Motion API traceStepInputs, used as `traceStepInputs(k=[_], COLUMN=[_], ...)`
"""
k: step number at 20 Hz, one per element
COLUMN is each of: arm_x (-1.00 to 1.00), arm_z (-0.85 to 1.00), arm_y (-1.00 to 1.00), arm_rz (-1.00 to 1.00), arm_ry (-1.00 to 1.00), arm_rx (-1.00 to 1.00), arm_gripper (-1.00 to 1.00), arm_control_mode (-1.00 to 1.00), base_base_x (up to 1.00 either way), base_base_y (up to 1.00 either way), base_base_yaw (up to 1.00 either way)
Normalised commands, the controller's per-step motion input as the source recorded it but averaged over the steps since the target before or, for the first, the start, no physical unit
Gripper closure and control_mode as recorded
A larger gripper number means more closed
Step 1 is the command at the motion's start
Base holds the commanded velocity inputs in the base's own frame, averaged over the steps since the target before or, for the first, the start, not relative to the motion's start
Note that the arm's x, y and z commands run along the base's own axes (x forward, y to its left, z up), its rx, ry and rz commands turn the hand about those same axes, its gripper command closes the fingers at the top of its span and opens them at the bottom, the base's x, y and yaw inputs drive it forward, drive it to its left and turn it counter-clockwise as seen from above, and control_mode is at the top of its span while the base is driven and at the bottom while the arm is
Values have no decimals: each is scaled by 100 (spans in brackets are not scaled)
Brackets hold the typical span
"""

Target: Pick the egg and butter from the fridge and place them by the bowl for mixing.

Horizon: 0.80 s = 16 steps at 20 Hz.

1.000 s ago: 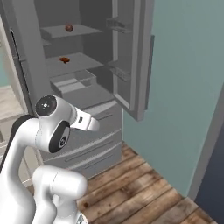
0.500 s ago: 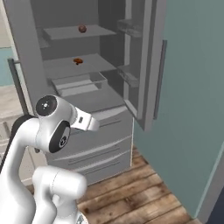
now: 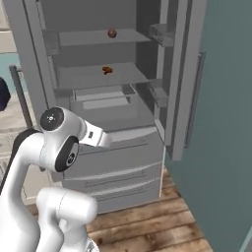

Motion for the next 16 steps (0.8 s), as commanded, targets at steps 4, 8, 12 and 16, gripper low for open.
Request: traceStepInputs(k=[4, 8, 12, 16], arm_x=[0, 0, 0, 0], arm_z=[0, 0, 0, 0], arm_y=[0, 0, 0, 0], arm_rz=[0, 0, 0, 0], arm_ry=[0, 0, 0, 0], arm_rx=[0, 0, 0, 0], arm_gripper=[-100, -100, -100, -100], arm_control_mode=[100, 100, 100, 100], base_base_x=[18, 15, 11, 8], base_base_y=[-49, -53, -52, -40], base_base_yaw=[28, 24, 25, 32])
